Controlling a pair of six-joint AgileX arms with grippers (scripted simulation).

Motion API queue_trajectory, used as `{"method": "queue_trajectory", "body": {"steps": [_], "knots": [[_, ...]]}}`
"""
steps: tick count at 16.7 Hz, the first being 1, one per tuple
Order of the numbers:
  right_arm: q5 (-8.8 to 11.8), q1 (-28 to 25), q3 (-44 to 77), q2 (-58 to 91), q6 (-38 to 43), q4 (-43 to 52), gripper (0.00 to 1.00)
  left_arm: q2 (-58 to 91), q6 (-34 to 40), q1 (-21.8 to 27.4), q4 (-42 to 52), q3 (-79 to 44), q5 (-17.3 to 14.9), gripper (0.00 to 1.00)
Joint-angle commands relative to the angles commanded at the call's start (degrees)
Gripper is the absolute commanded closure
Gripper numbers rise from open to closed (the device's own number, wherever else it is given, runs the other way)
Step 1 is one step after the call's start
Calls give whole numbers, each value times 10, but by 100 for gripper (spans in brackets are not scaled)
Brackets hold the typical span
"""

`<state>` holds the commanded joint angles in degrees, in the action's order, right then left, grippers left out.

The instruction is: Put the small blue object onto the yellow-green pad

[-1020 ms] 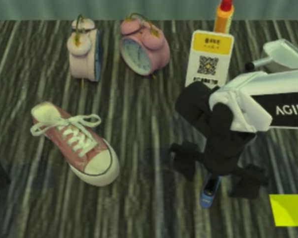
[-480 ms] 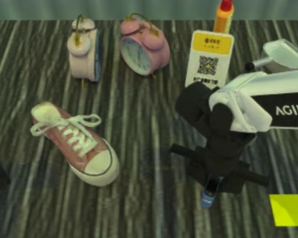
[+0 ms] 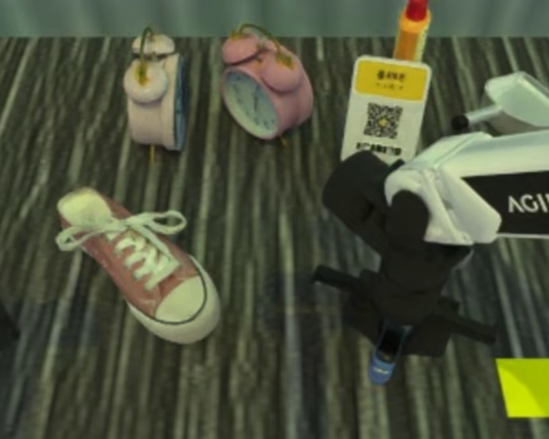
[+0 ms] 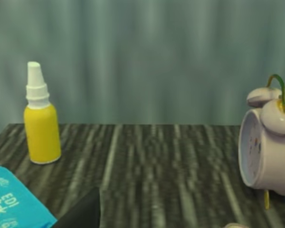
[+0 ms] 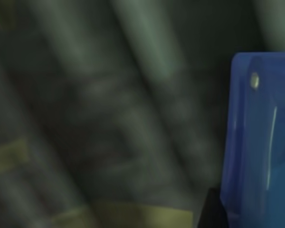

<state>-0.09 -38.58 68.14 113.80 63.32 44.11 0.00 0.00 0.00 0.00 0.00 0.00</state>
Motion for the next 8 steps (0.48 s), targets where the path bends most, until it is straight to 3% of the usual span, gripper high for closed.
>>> {"method": "queue_trajectory", "body": {"steps": [3,8], "knots": [[0,-1,18,-7,1,23,100,0,0,0,0,0,0,0],[0,-4,94,-50,1,156,100,0,0,0,0,0,0,0]]}}
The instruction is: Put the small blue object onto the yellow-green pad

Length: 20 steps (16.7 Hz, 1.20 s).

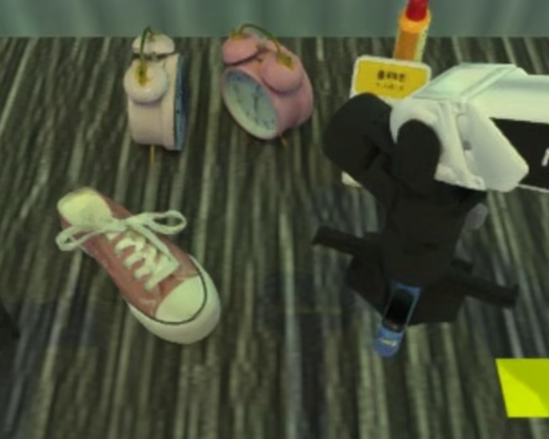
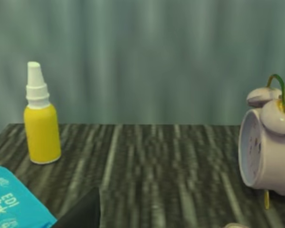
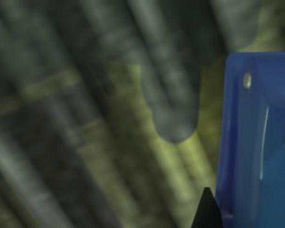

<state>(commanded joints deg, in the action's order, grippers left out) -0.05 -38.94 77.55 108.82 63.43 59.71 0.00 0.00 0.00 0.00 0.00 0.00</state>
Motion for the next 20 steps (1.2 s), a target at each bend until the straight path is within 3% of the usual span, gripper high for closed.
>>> {"method": "queue_trajectory", "body": {"steps": [3,11,15,20], "knots": [[0,-1,36,-26,-3,52,100,0,0,0,0,0,0,0],[8,6,33,-35,-37,66,100,0,0,0,0,0,0,0],[28,24,14,-58,-167,93,100,0,0,0,0,0,0,0],[53,68,-36,-105,-456,127,100,0,0,0,0,0,0,0]]}}
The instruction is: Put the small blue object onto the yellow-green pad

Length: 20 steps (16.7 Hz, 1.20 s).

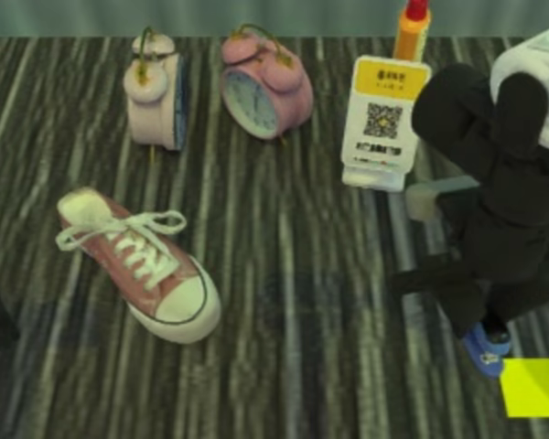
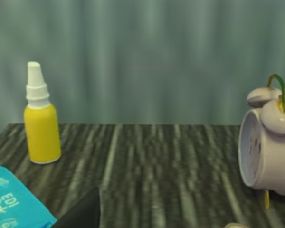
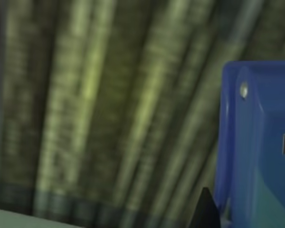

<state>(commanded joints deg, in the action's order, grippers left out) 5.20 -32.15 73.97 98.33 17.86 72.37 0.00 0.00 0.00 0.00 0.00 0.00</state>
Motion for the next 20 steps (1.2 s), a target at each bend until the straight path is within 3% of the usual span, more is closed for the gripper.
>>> {"method": "queue_trajectory", "body": {"steps": [5,11,16,20], "knots": [[4,57,-70,-55,-351,13,100,0,0,0,0,0,0,0],[-22,126,-143,-125,-713,-17,100,0,0,0,0,0,0,0],[-48,169,-182,-178,-897,-64,100,0,0,0,0,0,0,0],[-56,180,-190,-192,-938,-80,100,0,0,0,0,0,0,0]]}}
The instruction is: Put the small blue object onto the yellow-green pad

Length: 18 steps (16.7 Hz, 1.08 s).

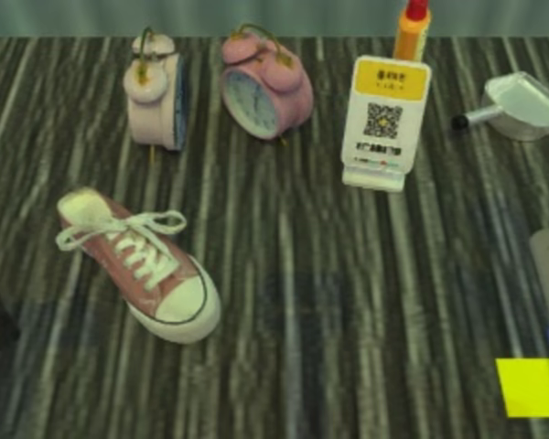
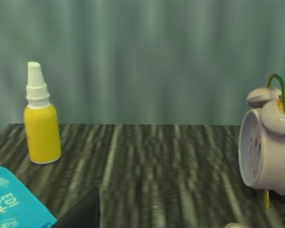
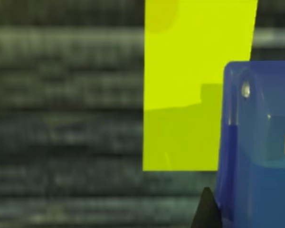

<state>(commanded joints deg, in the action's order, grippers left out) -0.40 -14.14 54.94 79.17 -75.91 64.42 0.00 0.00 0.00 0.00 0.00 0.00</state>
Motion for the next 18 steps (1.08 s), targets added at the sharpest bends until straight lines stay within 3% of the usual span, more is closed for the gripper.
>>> {"method": "queue_trajectory", "body": {"steps": [7,15,18], "knots": [[1,-3,-13,10,2,-21,100,0,0,0,0,0,0,0],[-1,-4,-136,90,7,-228,100,0,0,0,0,0,0,0],[0,-5,-157,104,6,-261,100,0,0,0,0,0,0,0]]}}
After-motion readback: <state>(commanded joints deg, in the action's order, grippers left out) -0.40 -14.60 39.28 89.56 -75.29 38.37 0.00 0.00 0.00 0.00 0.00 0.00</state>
